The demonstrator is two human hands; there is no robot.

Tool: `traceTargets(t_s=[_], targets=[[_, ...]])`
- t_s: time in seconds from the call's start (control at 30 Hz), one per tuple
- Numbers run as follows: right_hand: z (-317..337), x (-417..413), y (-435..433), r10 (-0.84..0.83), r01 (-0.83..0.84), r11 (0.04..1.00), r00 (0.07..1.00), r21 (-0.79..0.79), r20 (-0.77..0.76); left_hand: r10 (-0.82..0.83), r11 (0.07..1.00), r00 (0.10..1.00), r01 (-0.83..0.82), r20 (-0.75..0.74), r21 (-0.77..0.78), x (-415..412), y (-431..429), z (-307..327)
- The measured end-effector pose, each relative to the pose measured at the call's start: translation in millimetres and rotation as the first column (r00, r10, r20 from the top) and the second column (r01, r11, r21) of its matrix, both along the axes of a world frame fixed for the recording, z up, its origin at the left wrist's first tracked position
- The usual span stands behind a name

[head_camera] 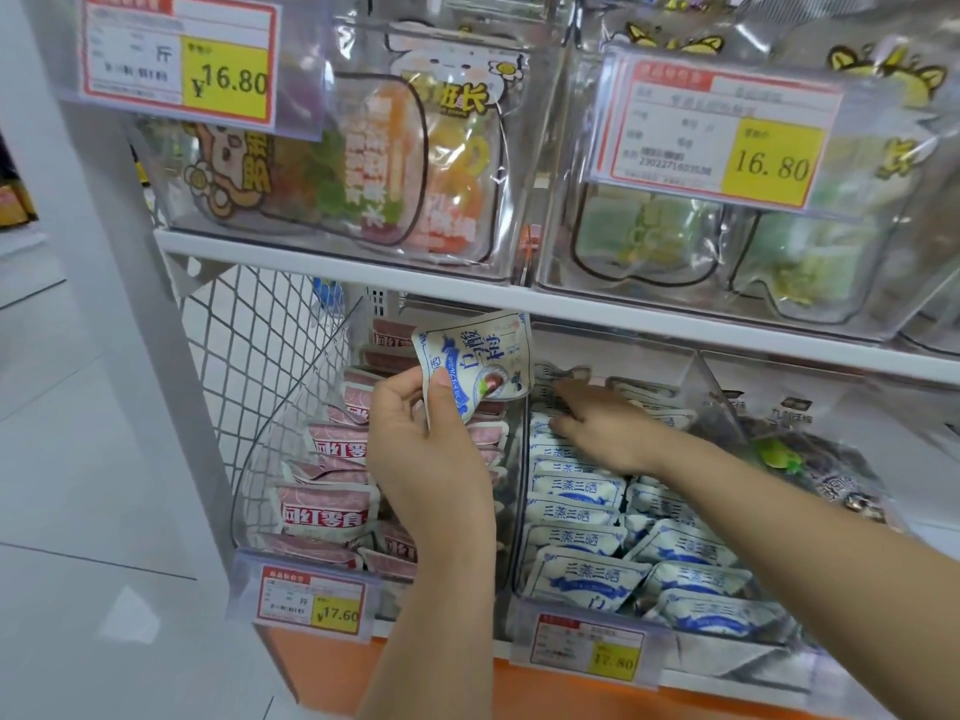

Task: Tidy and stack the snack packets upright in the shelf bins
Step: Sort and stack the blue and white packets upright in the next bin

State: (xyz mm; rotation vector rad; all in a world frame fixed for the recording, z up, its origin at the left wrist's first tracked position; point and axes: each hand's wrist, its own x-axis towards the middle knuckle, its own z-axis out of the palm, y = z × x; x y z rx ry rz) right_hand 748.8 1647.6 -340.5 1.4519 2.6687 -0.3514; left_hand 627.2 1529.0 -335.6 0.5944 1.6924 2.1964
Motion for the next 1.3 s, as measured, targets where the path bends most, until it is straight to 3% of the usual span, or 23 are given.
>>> traceTargets(t_s=[0.1,0.27,0.4,0.57,0.73,0.87,1.0,1.03,1.1,1.17,1.23,1.3], targets=[[16,9,-5,-0.053,0.035,0.99,0.99,-0.135,-0.132,-0.01,1.0,1.0,0.01,-0.02,0.013,4,1,1],[38,50,-33,-0.035,0.065,0.994,0.949,0.088,-0.314,-0.034,0.999,0.994,0.038,-0.1,0.036,14,-1,3],[37,93,-64,-0.164,0.261,0.963,0.773,0.072,-0.613,-0.118,0.993,0.938,0.113,-0.326,-0.033,24,-7,2],[37,120,-101,-0.129,0.217,0.976,0.687,0.033,-0.715,-0.388,0.918,0.699,0.352,-0.601,-0.184,52,-27,13],[46,126,-119,-0.012,0.12,0.987,0.715,0.105,-0.699,-0.542,0.814,0.501,0.511,-0.675,-0.275,82,-33,25],[49,135,-119,-0.024,0.161,0.979,0.7,0.125,-0.713,-0.6,0.745,0.368,0.581,-0.71,-0.329,100,-29,42],[49,151,-118,-0.107,0.26,0.964,0.569,0.055,-0.816,-0.619,0.763,0.504,0.568,-0.603,-0.309,84,-21,46],[49,155,-118,-0.129,0.272,0.962,0.531,0.025,-0.837,-0.661,0.738,0.474,0.55,-0.581,-0.391,78,-21,45],[50,161,-120,-0.173,0.273,0.961,0.482,-0.04,-0.859,-0.812,0.579,0.283,0.504,-0.511,-0.641,73,-20,39],[50,167,-123,-0.218,0.253,0.962,0.479,-0.104,-0.85,-0.907,0.401,0.023,0.348,-0.42,-0.847,75,-20,29],[51,173,-126,-0.24,0.23,0.963,0.498,-0.14,-0.834,-0.891,0.387,-0.212,0.106,-0.401,-0.916,79,-17,18],[51,176,-130,-0.234,0.193,0.969,0.526,-0.154,-0.818,-0.861,0.433,-0.27,0.053,-0.43,-0.9,81,-14,14]])
